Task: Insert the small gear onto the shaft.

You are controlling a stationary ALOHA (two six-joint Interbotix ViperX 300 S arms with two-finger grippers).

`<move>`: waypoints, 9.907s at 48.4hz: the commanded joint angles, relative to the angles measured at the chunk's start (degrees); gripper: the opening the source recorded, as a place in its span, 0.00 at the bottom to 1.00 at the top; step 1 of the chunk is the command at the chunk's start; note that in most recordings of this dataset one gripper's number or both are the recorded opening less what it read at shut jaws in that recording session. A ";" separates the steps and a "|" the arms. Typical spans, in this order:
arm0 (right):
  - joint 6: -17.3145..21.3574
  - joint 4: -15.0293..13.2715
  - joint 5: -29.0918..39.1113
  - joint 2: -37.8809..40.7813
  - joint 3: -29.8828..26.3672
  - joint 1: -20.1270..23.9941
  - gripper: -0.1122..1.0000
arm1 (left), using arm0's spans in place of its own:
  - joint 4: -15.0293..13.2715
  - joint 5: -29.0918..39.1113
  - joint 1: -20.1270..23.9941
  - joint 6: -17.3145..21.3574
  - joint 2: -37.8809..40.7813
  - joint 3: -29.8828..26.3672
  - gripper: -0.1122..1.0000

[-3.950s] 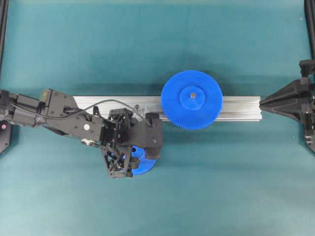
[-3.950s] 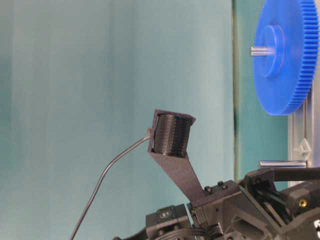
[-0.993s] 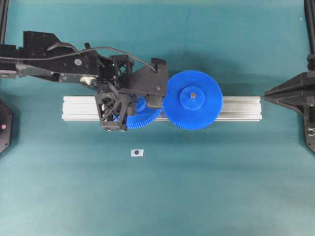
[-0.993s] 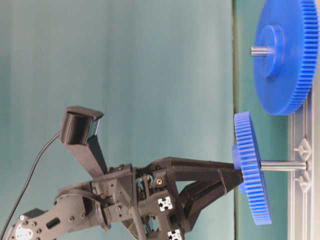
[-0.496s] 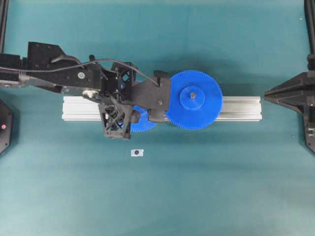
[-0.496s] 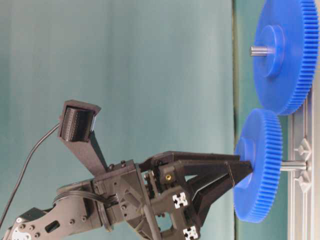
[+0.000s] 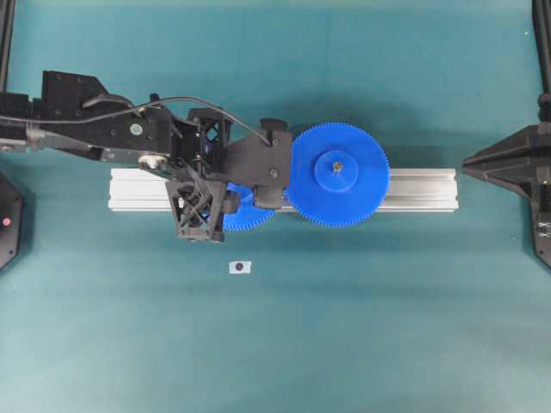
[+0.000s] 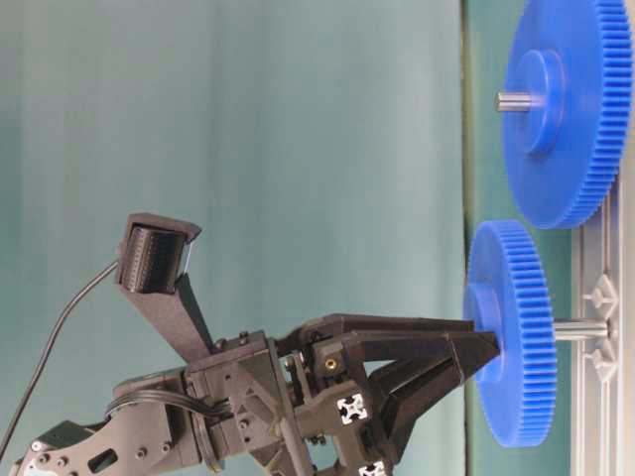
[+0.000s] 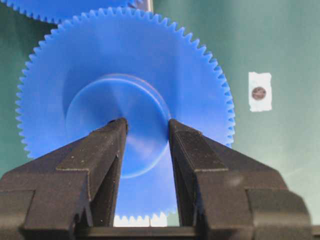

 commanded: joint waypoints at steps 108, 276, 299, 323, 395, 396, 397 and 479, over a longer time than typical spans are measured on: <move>0.44 0.09 -0.70 0.44 0.09 -0.53 0.26 | 0.09 -3.78 3.25 -0.79 5.80 -6.42 0.80; 3.43 -0.79 -0.35 -4.13 0.97 -0.62 0.26 | 0.09 -13.36 2.99 -0.53 -32.61 12.48 0.66; 3.43 -0.79 -0.70 -5.19 2.20 -0.62 0.26 | 0.09 -27.77 2.90 -0.62 -41.92 25.14 0.66; 3.43 -0.79 -0.97 -6.33 2.55 -0.53 0.26 | 0.09 -30.67 0.09 -0.70 -42.10 28.83 0.66; 3.34 -0.79 -3.16 -6.50 2.72 -0.62 0.27 | 0.00 -33.57 -2.02 -7.03 -42.10 26.63 0.66; 3.34 -0.79 -3.16 -6.50 2.72 -0.53 0.27 | 0.09 -33.57 -2.11 -7.03 -42.10 26.54 0.66; 3.34 -0.70 -3.16 -6.50 2.81 -0.53 0.27 | 0.09 -33.57 -2.02 -7.03 -42.10 26.63 0.66; 3.34 -0.79 -3.16 -6.50 2.81 -0.62 0.27 | 0.00 -33.57 -2.02 -6.94 -42.19 26.46 0.66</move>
